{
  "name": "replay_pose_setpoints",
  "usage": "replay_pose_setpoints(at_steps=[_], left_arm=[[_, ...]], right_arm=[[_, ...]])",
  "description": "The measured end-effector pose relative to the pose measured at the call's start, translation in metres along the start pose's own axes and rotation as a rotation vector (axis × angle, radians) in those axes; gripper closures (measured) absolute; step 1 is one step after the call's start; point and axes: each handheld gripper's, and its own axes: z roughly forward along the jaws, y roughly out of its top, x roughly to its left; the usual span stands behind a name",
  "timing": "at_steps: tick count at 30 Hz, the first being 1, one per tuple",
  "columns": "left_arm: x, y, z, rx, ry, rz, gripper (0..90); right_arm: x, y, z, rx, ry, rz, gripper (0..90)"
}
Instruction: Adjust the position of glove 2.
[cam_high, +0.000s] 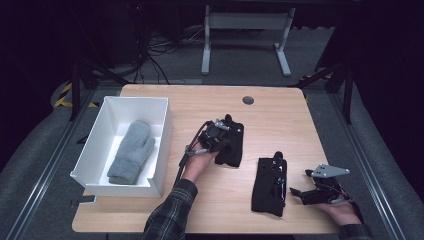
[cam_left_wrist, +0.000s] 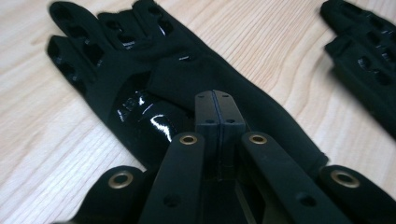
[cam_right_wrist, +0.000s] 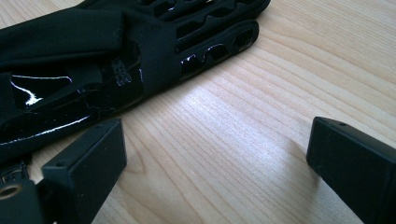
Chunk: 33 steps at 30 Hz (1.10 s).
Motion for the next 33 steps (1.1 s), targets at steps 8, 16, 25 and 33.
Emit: replay_pose_setpoints(at_steps=[8, 16, 25, 33], left_arm=[[0.002, -0.007, 0.008, 0.021, -0.011, -0.013, 90.0], [-0.007, -0.018, -0.001, 0.037, -0.06, -0.001, 90.0], [-0.026, -0.041, -0.019, 0.051, -0.102, 0.013, 90.0], [-0.041, -0.063, -0.035, 0.055, -0.14, 0.004, 90.0]], right_arm=[[0.0, 0.0, 0.0, 0.0, 0.0, 0.0, 5.0], [0.0, 0.0, 0.0, 0.0, -0.001, 0.001, 5.0], [0.0, 0.0, 0.001, -0.001, -0.003, 0.002, 4.9], [0.0, 0.0, 0.001, 0.0, -0.007, 0.004, 4.7]])
